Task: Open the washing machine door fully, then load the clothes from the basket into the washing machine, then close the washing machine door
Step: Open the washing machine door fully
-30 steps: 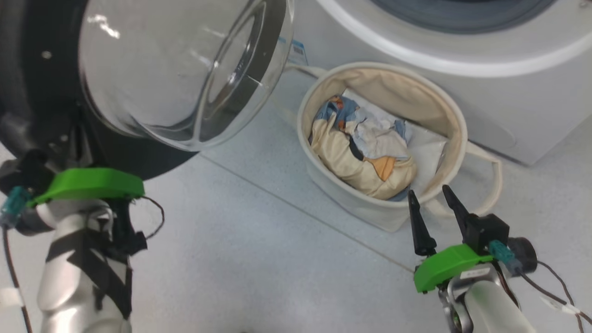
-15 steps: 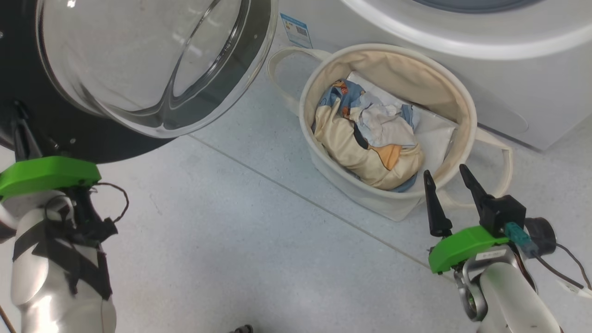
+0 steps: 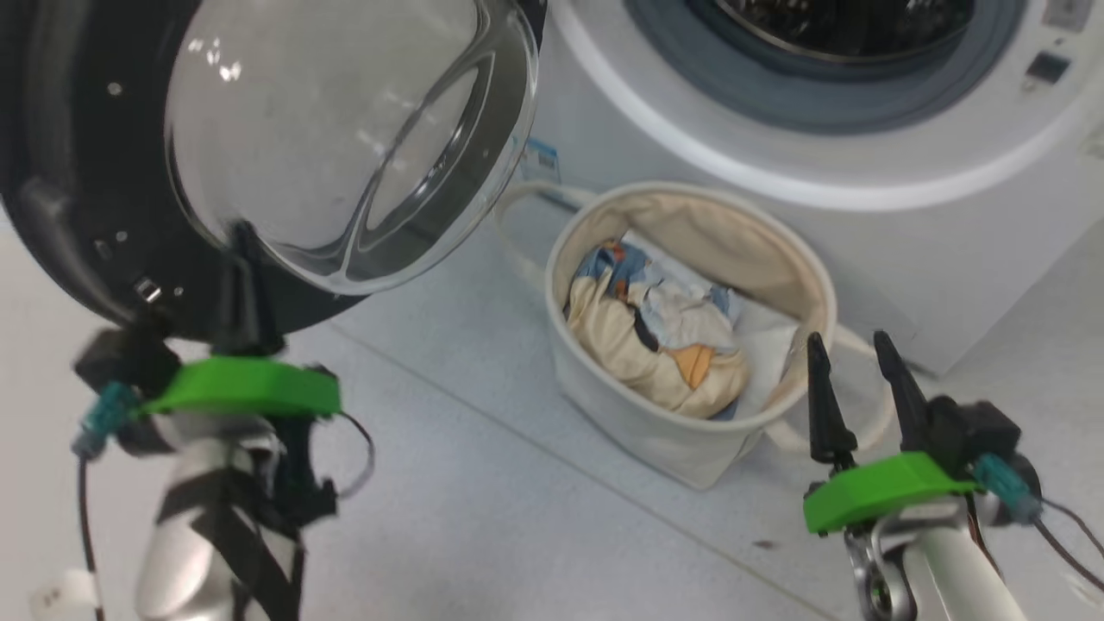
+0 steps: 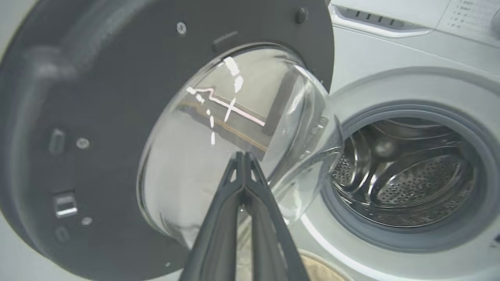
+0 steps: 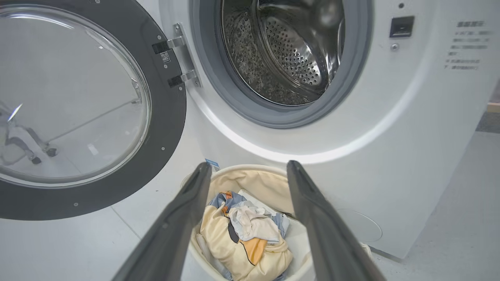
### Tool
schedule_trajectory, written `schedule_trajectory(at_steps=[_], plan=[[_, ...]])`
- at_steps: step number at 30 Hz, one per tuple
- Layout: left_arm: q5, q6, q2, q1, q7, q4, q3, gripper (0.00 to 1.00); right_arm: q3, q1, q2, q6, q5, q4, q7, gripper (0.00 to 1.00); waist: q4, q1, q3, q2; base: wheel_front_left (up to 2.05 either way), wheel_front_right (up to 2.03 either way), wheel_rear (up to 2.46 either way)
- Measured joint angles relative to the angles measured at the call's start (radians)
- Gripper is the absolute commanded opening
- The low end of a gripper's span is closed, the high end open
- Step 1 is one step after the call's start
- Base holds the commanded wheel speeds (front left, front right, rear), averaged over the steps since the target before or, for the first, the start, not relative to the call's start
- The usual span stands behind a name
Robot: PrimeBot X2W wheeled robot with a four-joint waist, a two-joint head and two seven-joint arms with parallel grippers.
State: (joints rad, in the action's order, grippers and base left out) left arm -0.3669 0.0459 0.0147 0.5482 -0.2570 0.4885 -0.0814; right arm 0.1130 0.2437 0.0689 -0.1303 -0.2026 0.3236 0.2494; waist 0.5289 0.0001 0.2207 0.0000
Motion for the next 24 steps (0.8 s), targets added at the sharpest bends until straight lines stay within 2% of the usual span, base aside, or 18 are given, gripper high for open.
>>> schedule_trajectory(at_steps=[4,9,17,20,24], plan=[[-0.220,0.025,0.005,-0.103,0.000,0.004,0.146,0.00,-0.012,-0.092,-0.006,0.000,-0.081,-0.099,0.000,1.00,-0.021,0.0000,-0.082,0.0000,0.00,0.00,0.00],[-0.225,0.016,0.016,-0.214,0.000,0.006,0.233,0.00,0.016,-0.161,-0.016,0.000,-0.114,-0.213,0.000,1.00,-0.087,-0.0001,-0.161,0.0000,0.00,0.00,0.00],[-0.038,0.015,0.019,-0.312,0.000,-0.088,0.261,0.00,0.013,-0.244,-0.019,0.000,-0.138,-0.321,0.000,1.00,-0.246,-0.0001,-0.223,0.0000,0.00,0.00,0.00],[0.033,0.015,0.019,-0.352,0.000,-0.127,0.261,0.00,0.015,-0.258,-0.020,0.000,-0.119,-0.299,0.000,1.00,-0.299,-0.0001,-0.236,0.0000,0.00,0.00,0.00],[0.056,-0.007,0.022,-0.402,0.000,-0.136,0.258,0.00,0.002,-0.269,-0.021,0.000,-0.089,-0.250,0.000,1.00,-0.359,-0.0001,-0.250,0.0000,0.00,0.00,0.00]])
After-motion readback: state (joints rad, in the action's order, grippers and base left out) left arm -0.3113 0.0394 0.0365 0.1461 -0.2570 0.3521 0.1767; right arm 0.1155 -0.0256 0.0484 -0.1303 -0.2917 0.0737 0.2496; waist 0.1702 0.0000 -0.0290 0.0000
